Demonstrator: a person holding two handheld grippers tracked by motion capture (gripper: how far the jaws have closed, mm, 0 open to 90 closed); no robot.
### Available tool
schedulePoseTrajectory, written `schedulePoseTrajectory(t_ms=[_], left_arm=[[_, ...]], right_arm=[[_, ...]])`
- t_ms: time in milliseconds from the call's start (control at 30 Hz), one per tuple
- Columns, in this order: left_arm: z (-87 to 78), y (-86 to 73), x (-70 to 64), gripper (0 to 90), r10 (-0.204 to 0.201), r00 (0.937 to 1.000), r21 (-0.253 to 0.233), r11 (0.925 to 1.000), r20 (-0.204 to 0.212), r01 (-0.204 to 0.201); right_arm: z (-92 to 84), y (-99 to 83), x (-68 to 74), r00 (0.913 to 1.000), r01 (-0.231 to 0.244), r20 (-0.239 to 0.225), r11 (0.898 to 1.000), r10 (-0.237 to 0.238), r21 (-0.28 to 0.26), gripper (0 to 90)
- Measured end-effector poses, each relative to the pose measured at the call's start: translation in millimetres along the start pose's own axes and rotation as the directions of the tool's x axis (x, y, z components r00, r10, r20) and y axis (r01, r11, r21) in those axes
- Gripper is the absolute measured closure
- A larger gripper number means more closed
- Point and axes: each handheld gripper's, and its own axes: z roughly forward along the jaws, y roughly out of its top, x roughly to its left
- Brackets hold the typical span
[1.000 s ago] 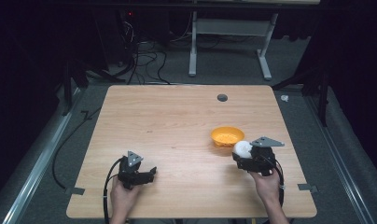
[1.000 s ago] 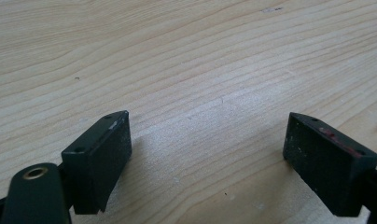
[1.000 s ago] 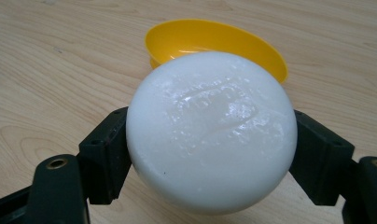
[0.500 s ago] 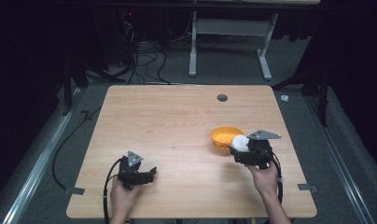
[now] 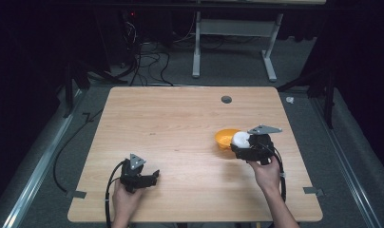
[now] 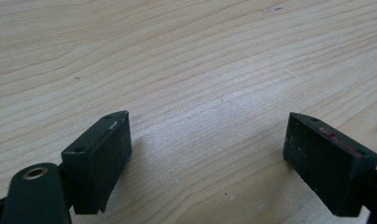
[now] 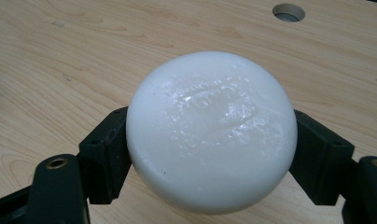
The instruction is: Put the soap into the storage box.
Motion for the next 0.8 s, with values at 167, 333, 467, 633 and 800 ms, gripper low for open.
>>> schedulePoseTrajectory(t_ms=[167, 333, 467, 633, 800], left_arm=[[0.0, 0.0, 0.0, 15.7, 0.000, 1.0000, 0.000, 1.0000, 0.000, 0.000], [0.0, 0.0, 0.0, 15.7, 0.000, 1.0000, 0.000, 1.0000, 0.000, 0.000], [0.0, 0.0, 0.0, 15.7, 0.000, 1.0000, 0.000, 1.0000, 0.000, 0.000], [0.0, 0.0, 0.1, 15.7, 0.000, 1.0000, 0.000, 1.0000, 0.000, 0.000], [0.1, 0.1, 0.2, 15.8, 0.001, 1.0000, 0.000, 1.0000, 0.000, -0.001]], right_arm=[[3.6, 5.6, -0.9, 1.0000, -0.001, -0.006, 1.000, 0.001, 0.009, 24.4], [7.1, 10.1, -1.1, 0.9999, 0.000, -0.011, 1.000, 0.000, 0.011, 24.4], [11.0, 13.8, -1.3, 0.9999, -0.004, -0.015, 1.000, 0.004, 0.019, 24.4], [16.3, 19.1, -2.1, 0.9998, -0.002, -0.021, 1.000, 0.002, 0.022, 24.4], [22.7, 23.5, -1.8, 0.9996, -0.009, -0.025, 1.000, 0.010, 0.021, 24.4]])
